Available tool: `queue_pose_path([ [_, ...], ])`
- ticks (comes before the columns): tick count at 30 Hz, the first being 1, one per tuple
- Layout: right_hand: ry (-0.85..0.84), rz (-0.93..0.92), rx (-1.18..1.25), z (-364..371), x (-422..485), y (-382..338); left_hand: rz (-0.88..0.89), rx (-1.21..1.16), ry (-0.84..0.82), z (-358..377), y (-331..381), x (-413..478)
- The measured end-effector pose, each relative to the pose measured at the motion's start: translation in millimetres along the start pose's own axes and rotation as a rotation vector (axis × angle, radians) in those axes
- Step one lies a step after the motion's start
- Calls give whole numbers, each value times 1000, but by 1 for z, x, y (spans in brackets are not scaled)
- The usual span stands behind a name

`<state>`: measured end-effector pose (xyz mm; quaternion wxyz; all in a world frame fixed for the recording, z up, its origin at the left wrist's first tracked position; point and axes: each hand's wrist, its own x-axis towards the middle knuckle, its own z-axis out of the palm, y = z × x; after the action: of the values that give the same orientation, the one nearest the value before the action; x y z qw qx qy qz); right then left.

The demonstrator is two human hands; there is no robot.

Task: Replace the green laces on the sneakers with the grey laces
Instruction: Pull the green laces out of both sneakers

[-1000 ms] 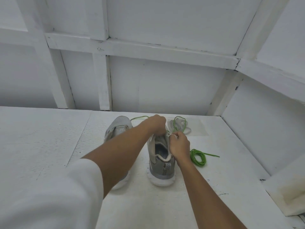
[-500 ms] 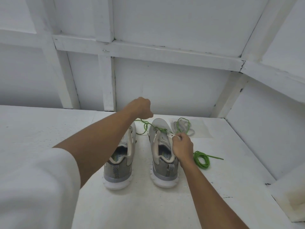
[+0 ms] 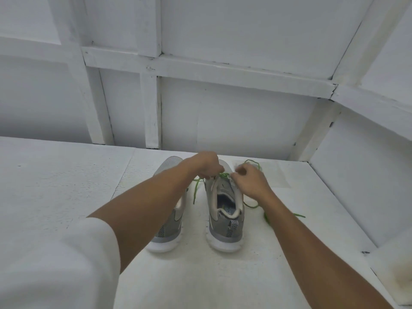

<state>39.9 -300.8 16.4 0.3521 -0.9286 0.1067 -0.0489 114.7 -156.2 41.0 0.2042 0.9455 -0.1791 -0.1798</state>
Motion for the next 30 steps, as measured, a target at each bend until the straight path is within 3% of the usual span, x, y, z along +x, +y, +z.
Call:
queue_pose_path([
  [5,-63,-160,-99,-10,27,-18,-104,-136,31,15,-1,3],
  [15,-239,-208,-422,14,48,-31,-200,-593,-30,18,-20,3],
  [25,-85,-270,-739,25,52,-30,-225,-663,-41,20,-22,6],
  [30,84,-47,-762,-6,64,-16,-229,-671,-30,20,-25,8],
])
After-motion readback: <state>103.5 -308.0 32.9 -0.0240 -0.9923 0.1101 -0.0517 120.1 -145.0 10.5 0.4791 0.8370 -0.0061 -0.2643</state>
